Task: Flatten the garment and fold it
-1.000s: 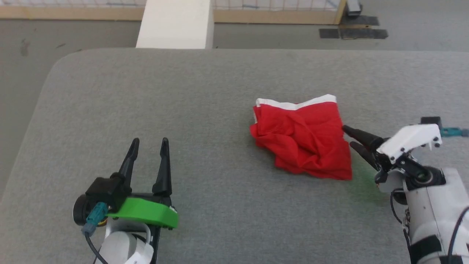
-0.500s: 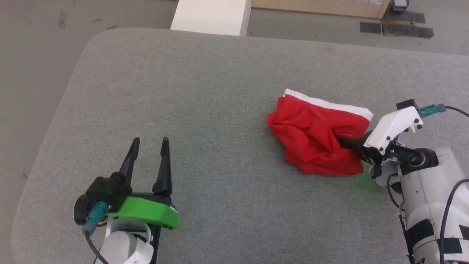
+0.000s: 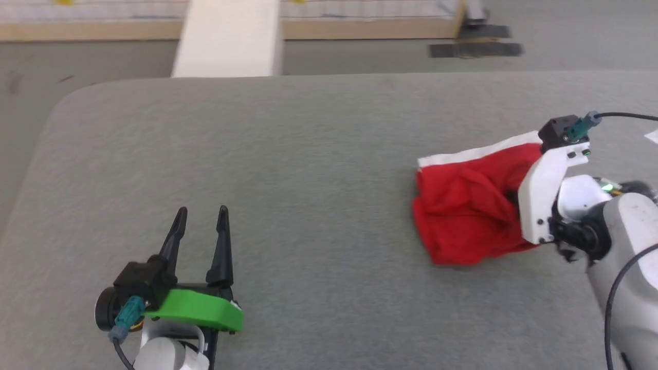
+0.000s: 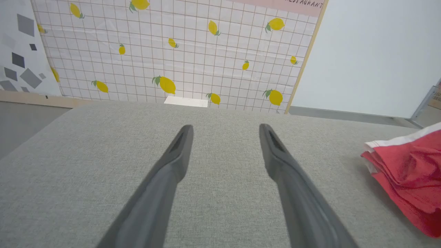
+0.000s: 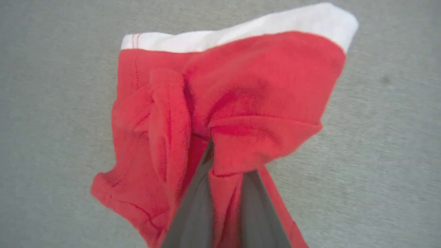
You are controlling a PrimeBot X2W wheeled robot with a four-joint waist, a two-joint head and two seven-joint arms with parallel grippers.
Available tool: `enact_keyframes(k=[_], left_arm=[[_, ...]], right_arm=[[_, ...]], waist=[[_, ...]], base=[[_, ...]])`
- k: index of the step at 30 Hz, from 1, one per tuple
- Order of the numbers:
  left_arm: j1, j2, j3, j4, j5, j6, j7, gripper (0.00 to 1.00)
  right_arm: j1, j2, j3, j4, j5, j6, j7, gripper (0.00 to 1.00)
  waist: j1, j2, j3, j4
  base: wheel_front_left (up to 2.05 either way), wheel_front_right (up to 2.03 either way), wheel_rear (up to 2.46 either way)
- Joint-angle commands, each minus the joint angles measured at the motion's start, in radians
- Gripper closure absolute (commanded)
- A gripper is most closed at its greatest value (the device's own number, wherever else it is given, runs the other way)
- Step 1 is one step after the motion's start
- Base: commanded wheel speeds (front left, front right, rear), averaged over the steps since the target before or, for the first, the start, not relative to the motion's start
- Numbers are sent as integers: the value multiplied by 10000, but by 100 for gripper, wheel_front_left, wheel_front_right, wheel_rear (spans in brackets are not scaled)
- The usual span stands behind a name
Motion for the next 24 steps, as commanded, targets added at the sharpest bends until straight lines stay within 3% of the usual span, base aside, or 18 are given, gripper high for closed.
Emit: enact_keyframes(k=[1, 5, 12, 18, 24], left_arm=[[-79, -13, 8, -67, 125, -52, -38, 0], [-408, -13, -55, -186, 319, -123, -38, 0], [-1164, 222, -207, -443, 755, -259, -38, 0], [-1766, 745, -270, -709, 984, -314, -38, 0], [-2118, 1170, -291, -976, 1093, -332, -37, 0]], right_arm=[[113, -350, 367, -240, -294, -13, -151, 100], [-60, -1237, 1283, -468, -932, -13, -778, 100], [-896, -2276, 1853, 131, -1992, -13, -2671, 100], [-1928, -2389, 1488, 1420, -2819, -13, -4183, 100], [-2866, -2422, 597, 2512, -4205, -13, -5151, 100]], waist=[[0, 0, 18, -1247], [0, 0, 490, -2097], [0, 0, 1758, -3168], [0, 0, 2844, -3708], [0, 0, 3607, -3746]], base=[[0, 0, 0], [0, 0, 0], [0, 0, 0], [0, 0, 0], [0, 0, 0]])
